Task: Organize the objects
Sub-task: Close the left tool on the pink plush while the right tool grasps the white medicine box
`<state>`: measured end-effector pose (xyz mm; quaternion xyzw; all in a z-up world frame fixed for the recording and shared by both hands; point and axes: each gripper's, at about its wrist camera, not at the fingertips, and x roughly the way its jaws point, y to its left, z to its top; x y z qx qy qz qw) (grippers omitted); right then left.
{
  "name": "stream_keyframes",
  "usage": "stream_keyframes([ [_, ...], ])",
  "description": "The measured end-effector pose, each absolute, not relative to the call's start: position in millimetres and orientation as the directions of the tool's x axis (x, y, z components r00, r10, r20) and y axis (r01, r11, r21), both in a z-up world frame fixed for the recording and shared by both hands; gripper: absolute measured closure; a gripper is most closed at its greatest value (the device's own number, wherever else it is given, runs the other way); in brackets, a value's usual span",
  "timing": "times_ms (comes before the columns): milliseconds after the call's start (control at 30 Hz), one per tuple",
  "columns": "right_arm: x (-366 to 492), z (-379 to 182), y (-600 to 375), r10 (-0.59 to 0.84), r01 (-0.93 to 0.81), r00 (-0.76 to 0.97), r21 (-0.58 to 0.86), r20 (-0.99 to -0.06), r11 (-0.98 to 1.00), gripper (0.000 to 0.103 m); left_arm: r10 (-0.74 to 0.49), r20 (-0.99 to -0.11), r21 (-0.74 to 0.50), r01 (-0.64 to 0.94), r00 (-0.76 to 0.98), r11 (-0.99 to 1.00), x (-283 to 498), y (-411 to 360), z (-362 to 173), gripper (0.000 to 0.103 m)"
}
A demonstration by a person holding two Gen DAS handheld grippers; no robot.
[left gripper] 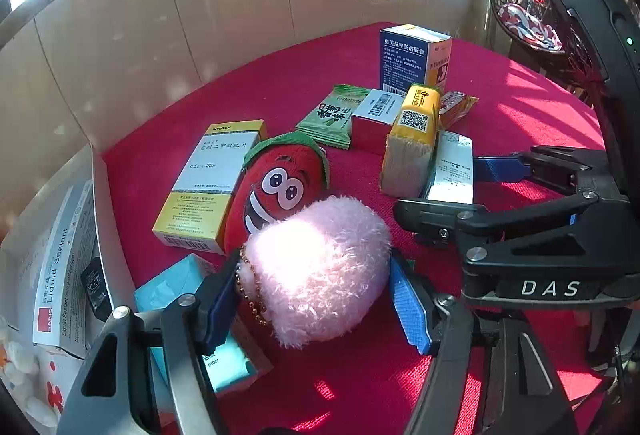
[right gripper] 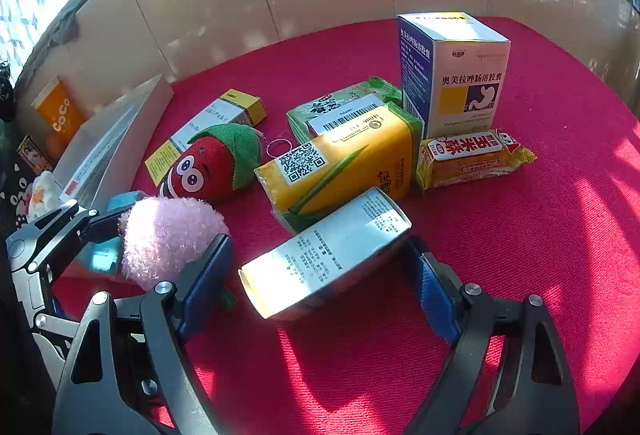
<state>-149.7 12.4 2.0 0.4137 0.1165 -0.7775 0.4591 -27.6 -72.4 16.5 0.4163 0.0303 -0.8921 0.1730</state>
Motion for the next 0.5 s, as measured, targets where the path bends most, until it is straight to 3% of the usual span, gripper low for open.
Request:
stream_keyframes([
  [167,-158.3,3.9,36.9,-0.637,0.793,-0.212,0.251,-0.741,-0.556,0.03,-0.236,-0.737,-0.003,0.352,-0.634,-0.936,-19.1,-73.0,20.6,0.041],
  [500,-170.5,24.1,78.7,-0.685,0.742,-0.234,0.328,-0.69,-0.585,0.03,-0.213,-0.665,-0.066,0.341,-0.716,-0.938,-1.7,-58.3,49.1,0.041],
])
